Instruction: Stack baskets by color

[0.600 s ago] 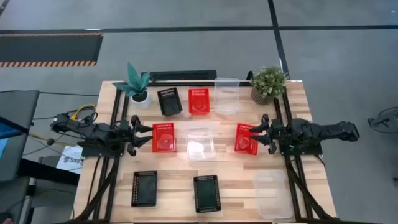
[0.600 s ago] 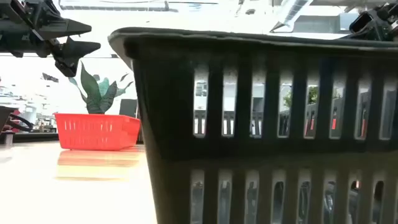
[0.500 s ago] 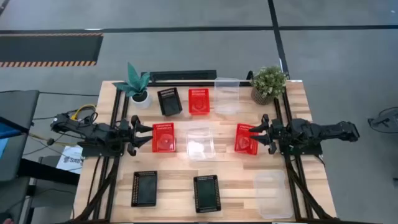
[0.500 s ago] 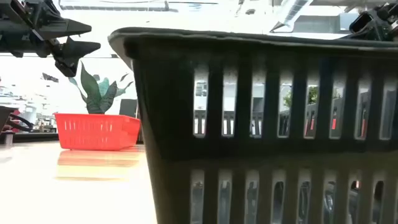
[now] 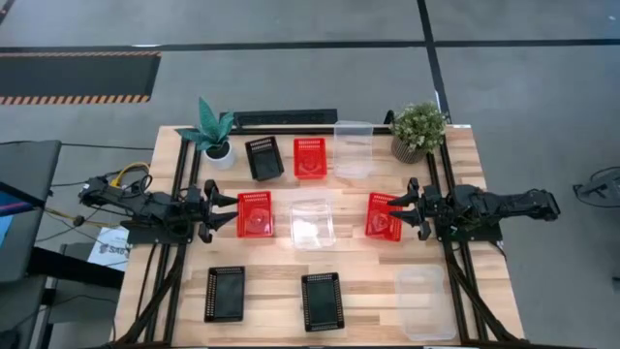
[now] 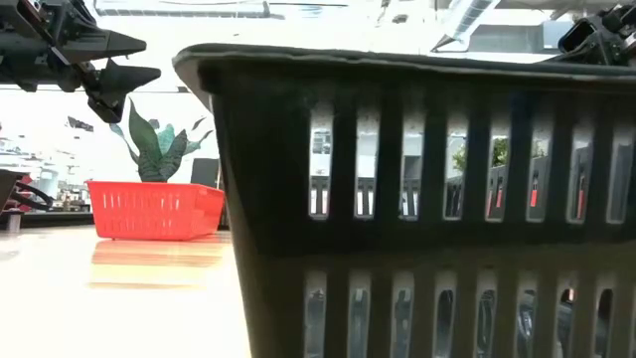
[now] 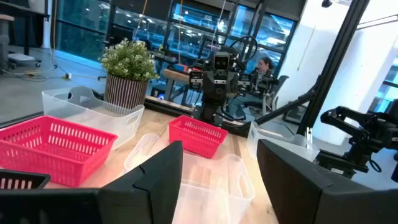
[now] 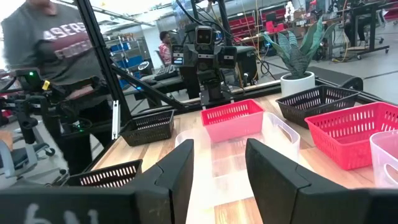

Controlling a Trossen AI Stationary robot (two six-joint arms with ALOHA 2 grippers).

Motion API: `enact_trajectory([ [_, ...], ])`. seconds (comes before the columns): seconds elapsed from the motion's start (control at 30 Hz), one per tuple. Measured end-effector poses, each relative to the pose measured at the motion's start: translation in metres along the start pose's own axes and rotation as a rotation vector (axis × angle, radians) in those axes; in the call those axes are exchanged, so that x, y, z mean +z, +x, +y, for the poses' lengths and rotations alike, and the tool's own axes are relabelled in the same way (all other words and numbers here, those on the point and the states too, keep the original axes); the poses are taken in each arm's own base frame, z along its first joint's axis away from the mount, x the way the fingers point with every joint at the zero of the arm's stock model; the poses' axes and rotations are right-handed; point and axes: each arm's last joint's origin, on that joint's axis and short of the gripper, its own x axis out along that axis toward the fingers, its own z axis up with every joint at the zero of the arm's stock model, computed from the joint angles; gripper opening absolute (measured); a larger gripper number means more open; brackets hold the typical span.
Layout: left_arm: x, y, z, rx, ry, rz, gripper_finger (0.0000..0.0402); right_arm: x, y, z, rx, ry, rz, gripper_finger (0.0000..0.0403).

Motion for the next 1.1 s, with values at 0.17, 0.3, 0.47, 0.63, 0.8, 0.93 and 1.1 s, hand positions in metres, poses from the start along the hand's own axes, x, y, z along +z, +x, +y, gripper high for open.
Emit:
enact_trajectory([
  [0.17, -0.0001, 0.0000, 0.0000, 0.000, 0.000, 0.000, 0.0197, 0.0000, 0.0000, 0.0000, 0.000, 0.000, 0.000, 0.0169],
  [0.3, -0.0001, 0.0000, 0.0000, 0.000, 0.000, 0.000, 0.0197, -0.0001, 0.0000, -0.0001, 0.000, 0.000, 0.000, 0.0169],
  [0.47, -0.0001, 0.0000, 0.0000, 0.000, 0.000, 0.000, 0.0197, 0.0000, 0.0000, 0.0000, 0.000, 0.000, 0.000, 0.0169],
  [0.63, -0.0001, 0.0000, 0.0000, 0.000, 0.000, 0.000, 0.0197, 0.0000, 0.0000, 0.0000, 0.000, 0.000, 0.000, 0.0169],
  [0.8, -0.0001, 0.0000, 0.0000, 0.000, 0.000, 0.000, 0.0197, 0.0000, 0.0000, 0.0000, 0.000, 0.000, 0.000, 0.0169],
  [0.93, -0.0001, 0.0000, 0.0000, 0.000, -0.012, 0.000, 0.0197, 0.0000, 0.0000, 0.0000, 0.000, 0.000, 0.000, 0.0169],
  [1.1, 0.0000, 0.0000, 0.0000, 0.000, -0.182, 0.000, 0.0197, 0.0000, 0.0000, 0.0000, 0.000, 0.000, 0.000, 0.0169],
])
